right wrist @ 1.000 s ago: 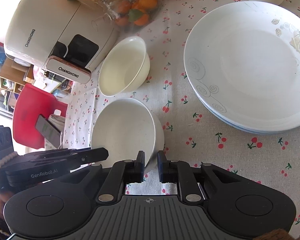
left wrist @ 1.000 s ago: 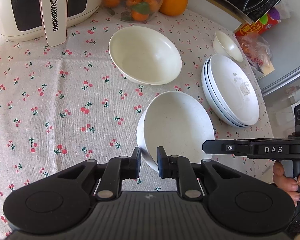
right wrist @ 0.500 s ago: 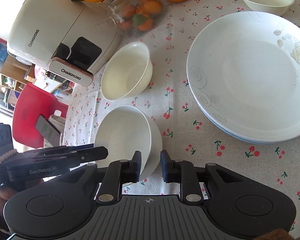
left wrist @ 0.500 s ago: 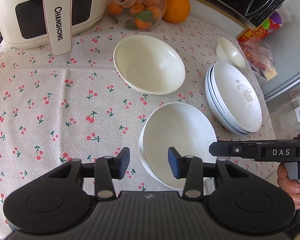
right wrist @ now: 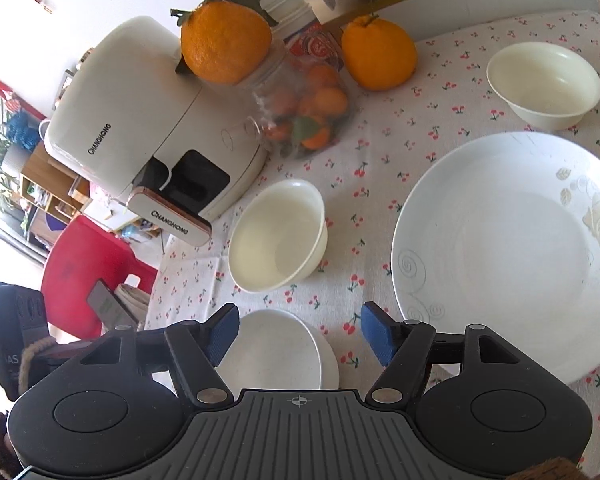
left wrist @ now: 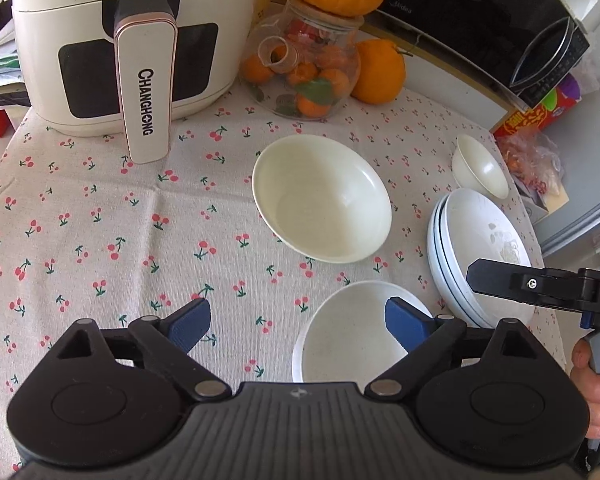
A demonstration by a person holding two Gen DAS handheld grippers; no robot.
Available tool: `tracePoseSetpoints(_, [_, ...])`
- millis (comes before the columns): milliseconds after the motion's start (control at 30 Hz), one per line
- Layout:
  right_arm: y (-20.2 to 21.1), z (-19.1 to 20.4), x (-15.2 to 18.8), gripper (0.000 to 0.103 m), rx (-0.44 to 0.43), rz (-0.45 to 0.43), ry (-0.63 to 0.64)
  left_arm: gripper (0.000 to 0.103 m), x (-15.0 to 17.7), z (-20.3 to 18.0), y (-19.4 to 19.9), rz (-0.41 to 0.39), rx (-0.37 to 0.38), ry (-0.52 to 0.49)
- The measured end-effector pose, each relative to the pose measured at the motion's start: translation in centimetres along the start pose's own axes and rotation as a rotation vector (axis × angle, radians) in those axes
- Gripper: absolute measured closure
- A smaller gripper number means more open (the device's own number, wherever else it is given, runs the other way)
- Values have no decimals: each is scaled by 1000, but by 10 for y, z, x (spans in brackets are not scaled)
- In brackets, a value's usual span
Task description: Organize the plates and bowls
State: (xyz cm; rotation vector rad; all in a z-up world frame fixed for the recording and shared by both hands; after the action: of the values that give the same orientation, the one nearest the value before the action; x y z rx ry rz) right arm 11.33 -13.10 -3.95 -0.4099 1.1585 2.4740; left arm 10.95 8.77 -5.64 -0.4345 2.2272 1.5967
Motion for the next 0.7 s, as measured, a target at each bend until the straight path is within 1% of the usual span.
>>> tracePoseSetpoints(67, [-3, 1, -6, 32, 10, -23, 17, 6, -6, 1, -1, -35, -9, 11])
tracePoseSetpoints(167, [-11, 1, -15, 32, 22, -46, 26, 5, -16, 5, -3, -91, -30, 32])
tracePoseSetpoints(300, [-25, -2, -23, 31, 36, -65, 24, 5, -28, 14, -10, -122, -36, 85])
tracePoseSetpoints(400, [-34, -3, -28, 31, 40, -73, 22, 7, -34, 17, -15, -143, -42, 99])
tracePoseSetpoints(500, [-43, -3, -33, 31, 29, -82, 20, 11, -38, 15, -19, -161, -29, 97])
tracePoseSetpoints(700, [-55, -7, -44, 31, 5, -106, 16, 25, -44, 14, -25, -181, 3, 98])
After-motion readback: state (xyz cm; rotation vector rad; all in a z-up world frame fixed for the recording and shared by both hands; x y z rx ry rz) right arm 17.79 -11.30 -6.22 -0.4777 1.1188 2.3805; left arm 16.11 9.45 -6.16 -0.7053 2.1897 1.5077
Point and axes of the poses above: each gripper's, at about its wrist camera, not at the fingertips, and y roughly against the way its jaws point, z to its left, x to its underside, the point moved 4 cm from there along -y, roughly the way its jaws point, and after that the axes turned 2 degrees about -x, right-handed, at the moved point
